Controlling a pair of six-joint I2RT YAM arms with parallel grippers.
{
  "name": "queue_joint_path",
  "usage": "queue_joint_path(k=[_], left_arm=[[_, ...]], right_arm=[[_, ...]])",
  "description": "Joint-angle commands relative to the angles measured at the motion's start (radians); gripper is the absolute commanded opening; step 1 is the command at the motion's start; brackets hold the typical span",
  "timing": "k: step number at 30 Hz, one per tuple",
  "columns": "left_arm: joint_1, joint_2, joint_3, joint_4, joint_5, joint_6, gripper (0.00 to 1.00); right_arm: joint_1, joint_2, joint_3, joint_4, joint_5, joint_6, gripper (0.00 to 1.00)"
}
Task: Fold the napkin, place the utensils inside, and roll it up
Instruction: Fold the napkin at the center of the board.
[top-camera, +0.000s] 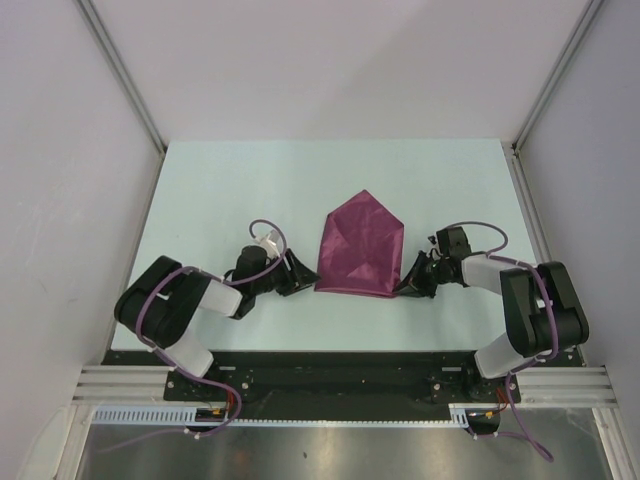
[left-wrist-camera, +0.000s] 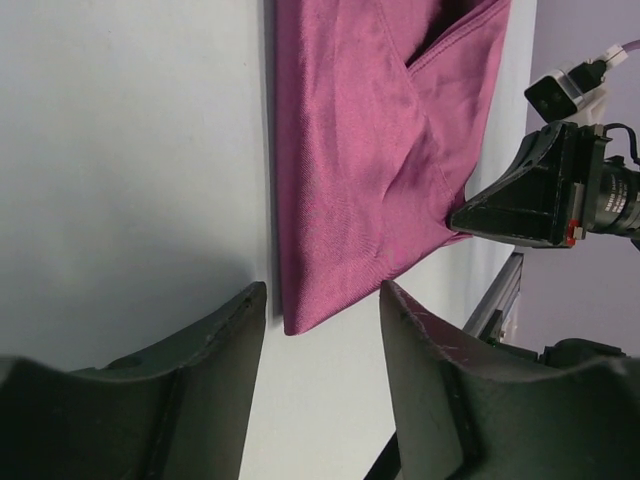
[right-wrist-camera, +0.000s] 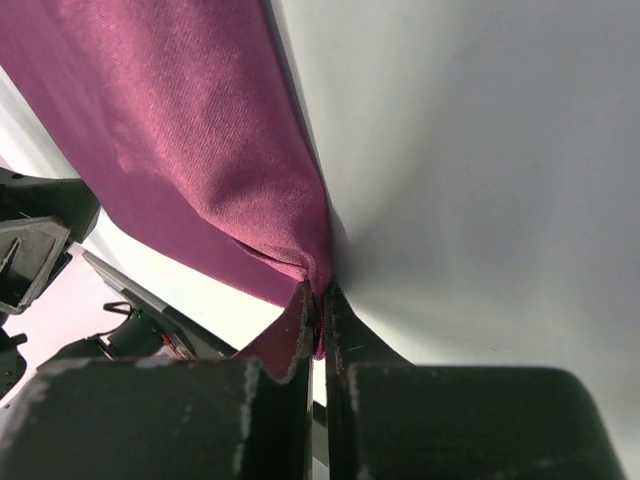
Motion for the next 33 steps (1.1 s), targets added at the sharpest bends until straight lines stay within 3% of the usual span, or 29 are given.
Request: queue_joint_path(k=[1,16,26,31,33], left_arm=[[-0.033,0.038,0.018,-0.230,-0.060,0.023,0.54],[-0.087,0.041,0.000,-0.331,-0.110,-0.016,0.43],[-0.088,-0.037,-0.015,-0.425,-0.175,-0.009,0.53],[-0.088,-0.002,-0.005,-0.399,-0.152,-0.008,0.53],[-0.090,0.021,-0.005,-0.387,-0.138,-0.011,0.49]], right_arm=[[-0.003,0.018,0.024,-0.019,-0.040,-0.016,0.00],[-0.013,0.032,0.029,0.016,-0.078,-0.028,0.00],[-0.016,0.029,0.026,0.034,-0.099,-0.028,0.00],[-0.016,0.035,0.026,0.041,-0.102,-0.031,0.00],[-0.017,0.044,0.026,0.045,-0.107,-0.028,0.00]])
